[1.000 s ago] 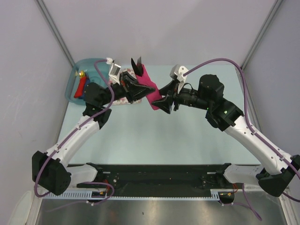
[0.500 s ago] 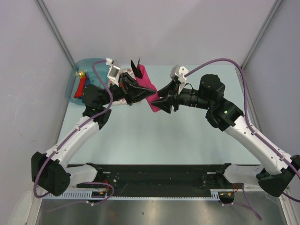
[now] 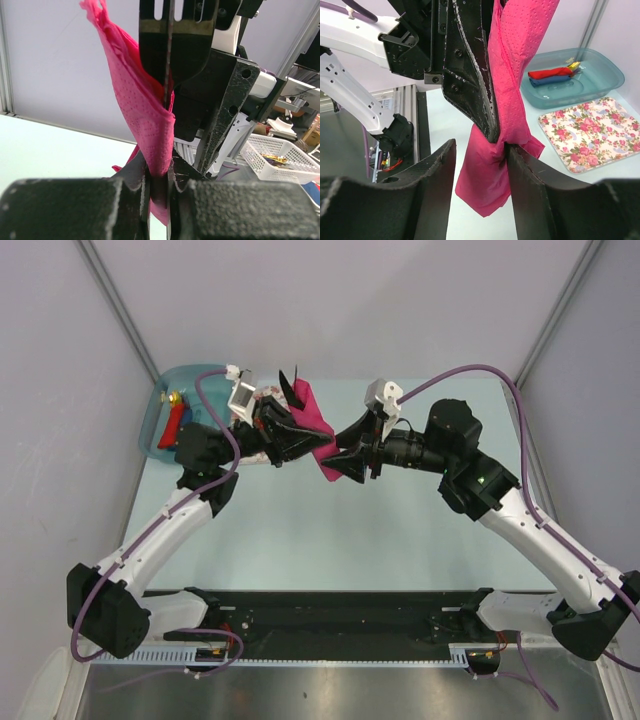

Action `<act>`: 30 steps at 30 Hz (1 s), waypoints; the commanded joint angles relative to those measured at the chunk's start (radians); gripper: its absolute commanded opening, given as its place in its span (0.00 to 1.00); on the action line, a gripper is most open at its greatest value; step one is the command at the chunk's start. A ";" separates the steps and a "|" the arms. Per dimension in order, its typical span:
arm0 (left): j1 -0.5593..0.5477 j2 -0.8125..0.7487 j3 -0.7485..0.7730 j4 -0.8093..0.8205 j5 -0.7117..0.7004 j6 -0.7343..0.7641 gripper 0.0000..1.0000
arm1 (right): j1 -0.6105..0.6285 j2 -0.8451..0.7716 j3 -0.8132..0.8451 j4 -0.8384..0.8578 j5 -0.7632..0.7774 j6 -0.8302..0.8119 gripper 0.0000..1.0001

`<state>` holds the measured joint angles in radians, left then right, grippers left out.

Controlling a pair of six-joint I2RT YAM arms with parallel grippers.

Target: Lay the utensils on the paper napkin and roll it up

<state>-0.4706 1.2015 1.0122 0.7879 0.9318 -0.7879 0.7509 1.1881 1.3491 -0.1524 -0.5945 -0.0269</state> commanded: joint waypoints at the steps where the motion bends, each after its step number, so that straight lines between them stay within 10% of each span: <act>1: -0.046 -0.023 0.058 0.096 0.007 -0.022 0.00 | 0.021 0.004 -0.015 0.025 -0.007 0.015 0.50; 15: -0.053 -0.029 0.060 0.097 0.002 -0.020 0.00 | 0.054 -0.008 -0.045 0.002 0.104 -0.042 0.45; 25: -0.051 -0.026 0.057 0.099 -0.001 -0.010 0.00 | 0.059 -0.022 -0.045 0.010 0.085 -0.048 0.00; 30: -0.019 -0.031 0.052 0.044 -0.042 -0.011 0.35 | 0.059 -0.035 -0.036 0.030 0.125 -0.041 0.00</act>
<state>-0.5018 1.2015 1.0122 0.8200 0.9676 -0.7788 0.7979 1.1679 1.3121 -0.1509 -0.5030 -0.0410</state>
